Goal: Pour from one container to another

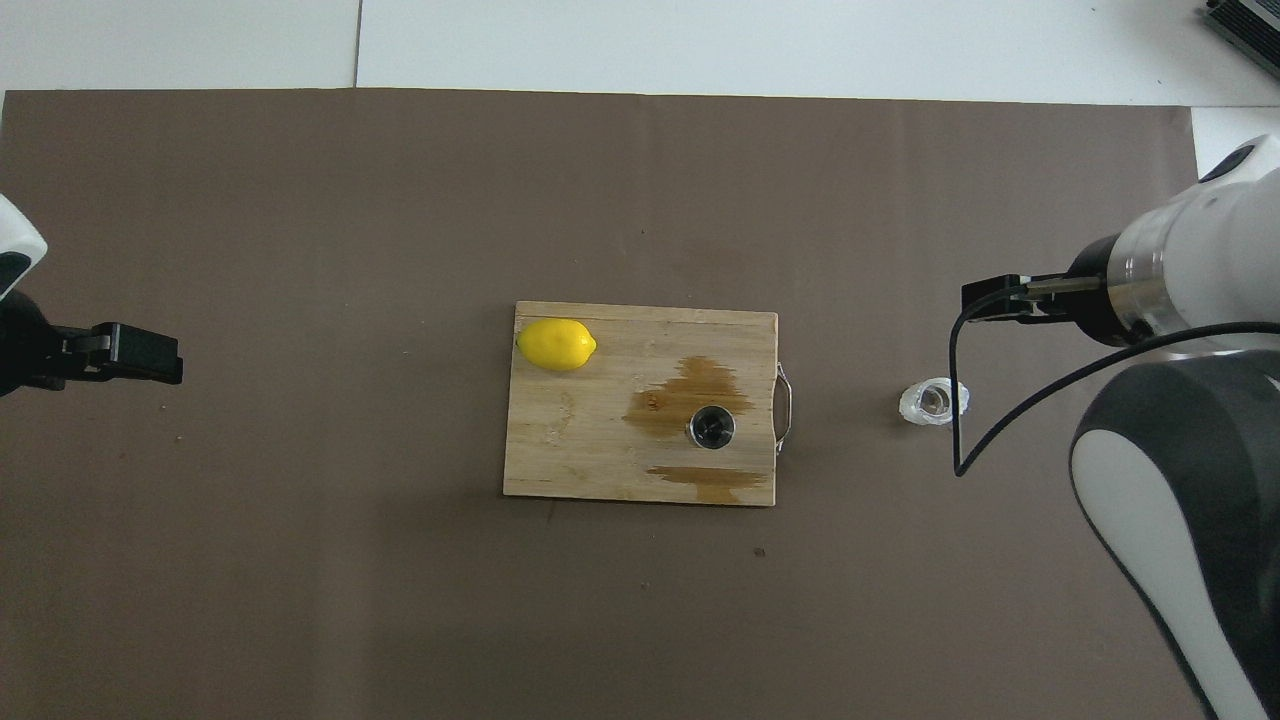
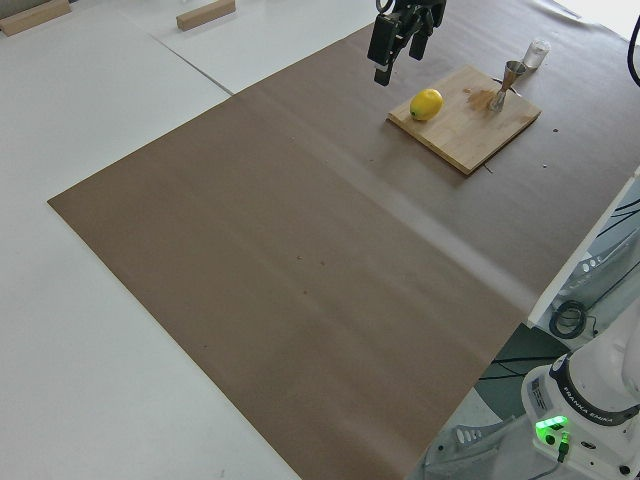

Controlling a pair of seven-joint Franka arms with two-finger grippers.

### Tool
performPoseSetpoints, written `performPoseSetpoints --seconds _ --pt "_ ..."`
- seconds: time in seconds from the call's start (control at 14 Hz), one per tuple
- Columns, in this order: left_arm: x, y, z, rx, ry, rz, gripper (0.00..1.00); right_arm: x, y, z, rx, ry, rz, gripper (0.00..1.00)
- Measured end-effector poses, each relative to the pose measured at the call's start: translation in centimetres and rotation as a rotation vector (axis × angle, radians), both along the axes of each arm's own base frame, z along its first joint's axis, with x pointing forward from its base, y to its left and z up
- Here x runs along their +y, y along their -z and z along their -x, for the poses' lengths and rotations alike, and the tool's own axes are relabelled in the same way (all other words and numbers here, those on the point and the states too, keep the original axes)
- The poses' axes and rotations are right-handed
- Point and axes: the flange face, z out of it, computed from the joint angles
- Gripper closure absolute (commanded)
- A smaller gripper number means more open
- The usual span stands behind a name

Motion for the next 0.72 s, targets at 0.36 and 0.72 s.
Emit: performPoseSetpoints --seconds 0.36,0.72 --pt "0.0 0.0 0.0 0.0 0.0 0.0 0.0 -1.0 0.0 0.0 0.009 0.036 -0.004 0.0" --pt "0.0 0.0 0.0 0.0 0.0 0.0 0.0 -1.0 0.3 0.1 0.019 0.046 -0.006 0.0"
